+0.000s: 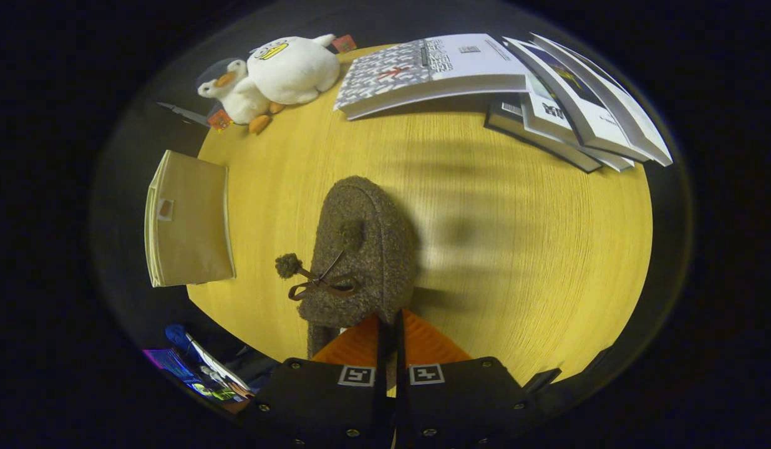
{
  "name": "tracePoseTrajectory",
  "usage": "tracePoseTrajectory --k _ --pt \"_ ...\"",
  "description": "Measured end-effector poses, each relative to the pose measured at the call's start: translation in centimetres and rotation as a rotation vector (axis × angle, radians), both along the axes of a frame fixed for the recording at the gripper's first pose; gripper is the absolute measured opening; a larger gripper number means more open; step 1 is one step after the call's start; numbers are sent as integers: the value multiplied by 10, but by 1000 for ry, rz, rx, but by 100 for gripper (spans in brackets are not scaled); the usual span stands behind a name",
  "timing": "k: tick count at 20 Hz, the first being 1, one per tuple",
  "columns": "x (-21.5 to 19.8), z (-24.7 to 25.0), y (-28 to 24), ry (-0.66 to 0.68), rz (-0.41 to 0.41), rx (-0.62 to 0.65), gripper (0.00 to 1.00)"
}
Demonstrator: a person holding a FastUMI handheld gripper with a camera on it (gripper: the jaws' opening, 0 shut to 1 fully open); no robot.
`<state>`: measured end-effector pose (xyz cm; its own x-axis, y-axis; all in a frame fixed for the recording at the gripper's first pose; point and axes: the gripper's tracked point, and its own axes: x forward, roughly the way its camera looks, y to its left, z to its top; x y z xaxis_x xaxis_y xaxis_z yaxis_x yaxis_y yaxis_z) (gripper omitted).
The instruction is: Open the storage box then place both shoes into the box .Put the left shoe in first, then the right shoe, with the right side of both shoes facing outward in a uniform manner.
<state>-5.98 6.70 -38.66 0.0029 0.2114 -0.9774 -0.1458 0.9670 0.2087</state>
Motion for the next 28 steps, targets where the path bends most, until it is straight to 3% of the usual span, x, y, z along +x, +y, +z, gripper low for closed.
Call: tracePoseTrajectory --k 17,23,28 --pt "62 151 191 -191 204 205 6" --pt "72 170 290 -206 336 253 6" --pt "63 149 374 -152 436 272 6"
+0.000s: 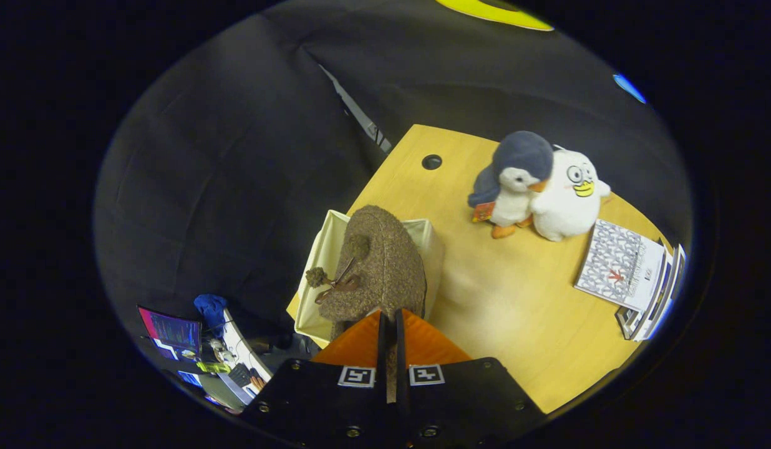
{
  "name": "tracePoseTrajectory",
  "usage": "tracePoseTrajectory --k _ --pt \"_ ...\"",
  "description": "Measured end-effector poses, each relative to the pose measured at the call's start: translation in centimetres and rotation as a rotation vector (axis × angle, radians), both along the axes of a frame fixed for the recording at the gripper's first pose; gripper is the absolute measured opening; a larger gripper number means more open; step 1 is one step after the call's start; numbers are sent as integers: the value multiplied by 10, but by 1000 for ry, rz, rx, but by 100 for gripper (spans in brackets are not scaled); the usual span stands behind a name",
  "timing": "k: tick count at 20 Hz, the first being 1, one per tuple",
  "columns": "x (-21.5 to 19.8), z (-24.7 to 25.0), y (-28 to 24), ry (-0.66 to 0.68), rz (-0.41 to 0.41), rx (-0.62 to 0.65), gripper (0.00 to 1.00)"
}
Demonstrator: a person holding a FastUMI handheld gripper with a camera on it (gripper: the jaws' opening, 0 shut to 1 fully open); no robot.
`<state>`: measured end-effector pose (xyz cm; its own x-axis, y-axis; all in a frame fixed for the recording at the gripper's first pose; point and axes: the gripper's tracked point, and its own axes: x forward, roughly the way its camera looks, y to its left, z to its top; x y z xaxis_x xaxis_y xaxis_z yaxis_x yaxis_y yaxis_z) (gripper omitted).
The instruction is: Open the storage box then place both shoes into the box .Put the left shoe in first, then the right shoe, with the right side of both shoes facing outward in a uniform manner.
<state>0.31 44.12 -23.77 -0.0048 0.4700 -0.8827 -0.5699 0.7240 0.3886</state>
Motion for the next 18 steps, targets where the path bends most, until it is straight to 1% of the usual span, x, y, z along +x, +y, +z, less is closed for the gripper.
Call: tracePoseTrajectory --k 1,3,4,6,10,11,12,15,18 --pt "2 -7 15 15 14 -2 6" --pt "2 -29 32 3 66 -44 6" --pt "-7 -37 43 31 86 -46 6" --pt "-16 -47 57 49 103 -52 6" --pt "-16 -51 64 7 137 -62 6" --pt "-15 -48 62 -6 137 -64 6" --pt "-12 -48 62 -24 135 -66 1" --pt "-3 -40 53 -72 106 -67 1" --pt "9 -24 42 -136 43 -15 1"
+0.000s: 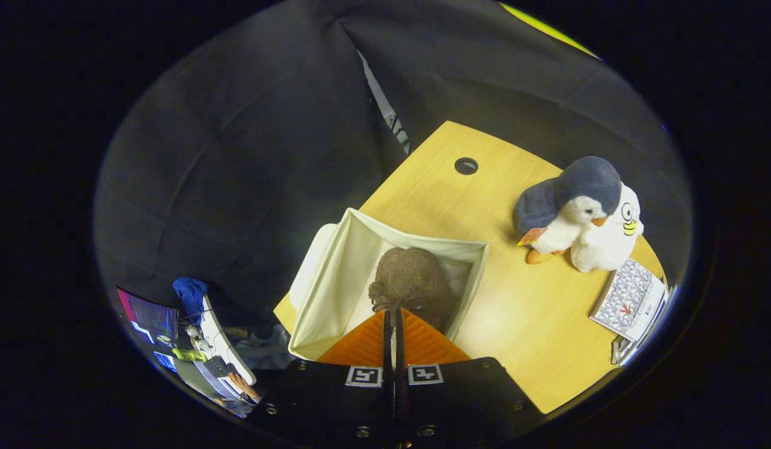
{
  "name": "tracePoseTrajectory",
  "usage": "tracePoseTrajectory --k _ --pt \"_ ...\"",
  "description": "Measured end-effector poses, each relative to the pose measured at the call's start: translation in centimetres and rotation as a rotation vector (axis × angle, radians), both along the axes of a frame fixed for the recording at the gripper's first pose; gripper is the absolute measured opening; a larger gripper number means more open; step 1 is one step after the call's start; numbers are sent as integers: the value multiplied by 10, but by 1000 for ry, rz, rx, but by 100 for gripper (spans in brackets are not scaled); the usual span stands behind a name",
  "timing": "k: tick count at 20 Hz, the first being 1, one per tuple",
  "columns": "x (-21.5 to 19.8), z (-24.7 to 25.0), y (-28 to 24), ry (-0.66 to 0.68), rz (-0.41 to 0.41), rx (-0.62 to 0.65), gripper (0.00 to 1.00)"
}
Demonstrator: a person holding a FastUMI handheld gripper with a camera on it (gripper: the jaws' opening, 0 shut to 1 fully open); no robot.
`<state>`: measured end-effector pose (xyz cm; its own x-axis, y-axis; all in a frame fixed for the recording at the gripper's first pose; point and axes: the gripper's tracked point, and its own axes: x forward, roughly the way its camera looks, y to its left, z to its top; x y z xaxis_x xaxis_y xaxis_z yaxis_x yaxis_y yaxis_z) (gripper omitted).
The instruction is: Open the storage box then place both shoes into the box .Put the left shoe in first, then the right shoe, with the right side of both shoes facing outward in a uniform manner.
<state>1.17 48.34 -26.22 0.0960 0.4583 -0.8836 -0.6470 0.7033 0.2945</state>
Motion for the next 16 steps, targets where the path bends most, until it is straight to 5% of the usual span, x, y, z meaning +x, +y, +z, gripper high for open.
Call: tracePoseTrajectory --k 4,7,9,16 --pt "7 26 -33 -71 -72 63 9" --pt "25 38 -65 -152 -135 95 59" --pt "35 46 -88 -229 -206 117 80" --pt "69 102 -196 -652 -516 208 82"
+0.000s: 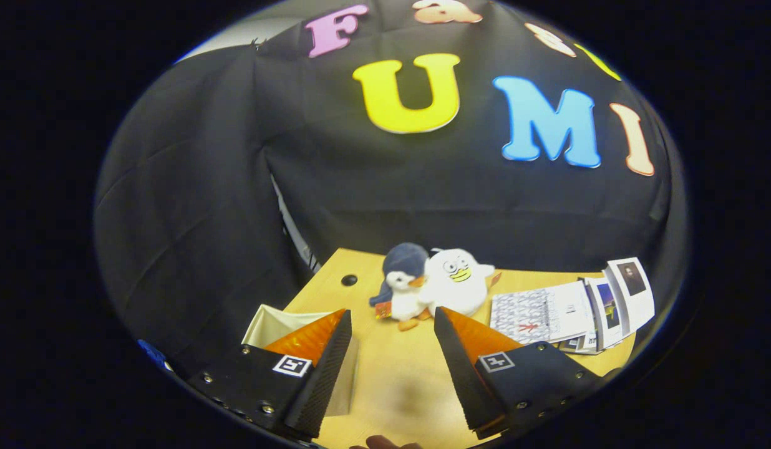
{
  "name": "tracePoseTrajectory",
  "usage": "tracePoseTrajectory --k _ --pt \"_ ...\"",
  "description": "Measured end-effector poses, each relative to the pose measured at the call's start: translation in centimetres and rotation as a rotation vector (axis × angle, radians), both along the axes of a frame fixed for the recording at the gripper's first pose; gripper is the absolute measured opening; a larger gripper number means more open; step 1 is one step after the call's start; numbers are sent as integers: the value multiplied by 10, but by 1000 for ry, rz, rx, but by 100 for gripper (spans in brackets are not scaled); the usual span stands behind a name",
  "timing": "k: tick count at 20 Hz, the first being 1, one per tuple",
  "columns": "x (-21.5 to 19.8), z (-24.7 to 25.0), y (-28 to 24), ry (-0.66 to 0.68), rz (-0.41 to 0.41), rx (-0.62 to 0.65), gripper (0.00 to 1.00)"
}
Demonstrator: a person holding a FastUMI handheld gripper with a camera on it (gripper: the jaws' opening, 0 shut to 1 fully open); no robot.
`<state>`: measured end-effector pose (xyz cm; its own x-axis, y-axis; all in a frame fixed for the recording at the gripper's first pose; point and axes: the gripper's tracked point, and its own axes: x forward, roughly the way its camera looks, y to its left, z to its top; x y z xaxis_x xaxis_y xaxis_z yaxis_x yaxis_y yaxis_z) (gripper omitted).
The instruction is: Open the storage box then place both shoes into the box .Put the left shoe in first, then the right shoe, with the right side of both shoes facing outward in a uniform manner.
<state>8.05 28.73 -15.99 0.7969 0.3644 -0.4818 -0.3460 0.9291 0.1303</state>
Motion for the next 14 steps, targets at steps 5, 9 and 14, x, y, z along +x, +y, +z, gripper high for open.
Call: tracePoseTrajectory --k 5,9,14 --pt "0 47 -62 -244 -136 3 82" --pt "-5 69 -87 -336 -190 33 82" --pt "3 73 -105 -357 -219 67 82"
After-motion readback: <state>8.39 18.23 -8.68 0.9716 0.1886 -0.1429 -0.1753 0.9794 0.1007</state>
